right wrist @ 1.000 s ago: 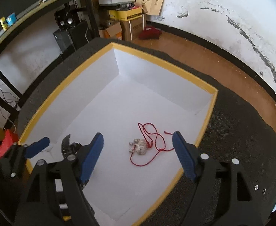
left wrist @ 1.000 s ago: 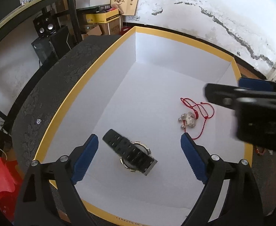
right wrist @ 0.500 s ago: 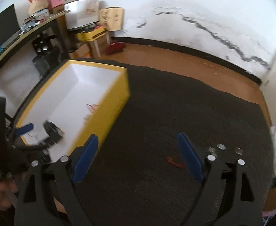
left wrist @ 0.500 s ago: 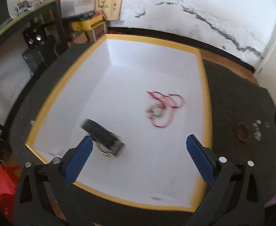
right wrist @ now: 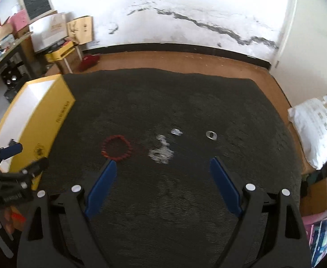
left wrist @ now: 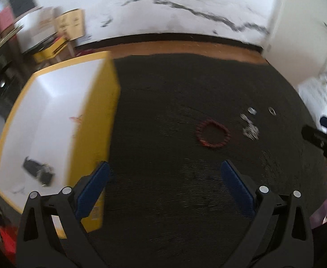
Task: Organize jewelry
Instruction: 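Move the left tool back over the red bead bracelet on the rug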
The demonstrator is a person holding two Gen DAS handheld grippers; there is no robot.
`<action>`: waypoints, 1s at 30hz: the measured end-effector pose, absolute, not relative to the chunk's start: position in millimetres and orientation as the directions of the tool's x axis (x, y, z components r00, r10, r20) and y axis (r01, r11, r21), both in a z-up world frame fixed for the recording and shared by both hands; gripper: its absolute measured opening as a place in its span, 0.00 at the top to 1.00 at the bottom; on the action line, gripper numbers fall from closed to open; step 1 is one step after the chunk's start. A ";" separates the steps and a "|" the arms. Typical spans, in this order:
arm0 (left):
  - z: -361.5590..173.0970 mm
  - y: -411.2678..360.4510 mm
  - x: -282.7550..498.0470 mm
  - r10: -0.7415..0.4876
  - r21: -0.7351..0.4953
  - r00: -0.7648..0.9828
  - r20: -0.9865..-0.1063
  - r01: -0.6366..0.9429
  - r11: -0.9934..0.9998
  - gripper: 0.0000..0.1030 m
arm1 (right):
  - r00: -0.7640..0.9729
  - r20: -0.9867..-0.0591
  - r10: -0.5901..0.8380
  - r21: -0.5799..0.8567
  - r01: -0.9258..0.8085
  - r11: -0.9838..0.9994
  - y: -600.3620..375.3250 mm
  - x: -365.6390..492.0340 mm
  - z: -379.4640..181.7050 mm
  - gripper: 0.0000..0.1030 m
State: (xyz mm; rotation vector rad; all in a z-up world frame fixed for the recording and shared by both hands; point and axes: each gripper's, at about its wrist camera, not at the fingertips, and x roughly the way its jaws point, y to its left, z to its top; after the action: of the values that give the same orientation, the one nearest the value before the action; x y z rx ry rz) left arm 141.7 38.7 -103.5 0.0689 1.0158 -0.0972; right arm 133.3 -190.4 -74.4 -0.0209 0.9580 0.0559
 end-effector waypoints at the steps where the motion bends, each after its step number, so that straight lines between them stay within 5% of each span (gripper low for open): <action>1: -106.9 33.0 141.2 -0.053 0.012 0.519 -0.853 0.122 0.992 0.06 | 0.571 -0.820 0.037 0.008 -0.053 0.999 -195.0 133.1 -77.2 0.19; 14: -134.5 -37.0 174.0 -0.064 0.031 0.489 -0.870 0.183 0.983 0.06 | 0.548 -0.836 0.011 0.013 0.000 1.000 -244.1 137.4 -110.9 0.19; 30: -167.5 -32.7 207.8 -0.023 0.045 0.468 -0.884 0.134 0.990 0.06 | 0.534 -0.844 0.043 0.033 -0.028 0.999 -243.6 155.2 -128.3 0.19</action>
State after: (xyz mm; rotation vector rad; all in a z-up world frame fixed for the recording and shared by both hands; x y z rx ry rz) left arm 207.8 -32.7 -167.5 0.1137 1.0805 -0.0966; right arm 155.2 -243.6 -128.3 0.0157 1.0066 0.0426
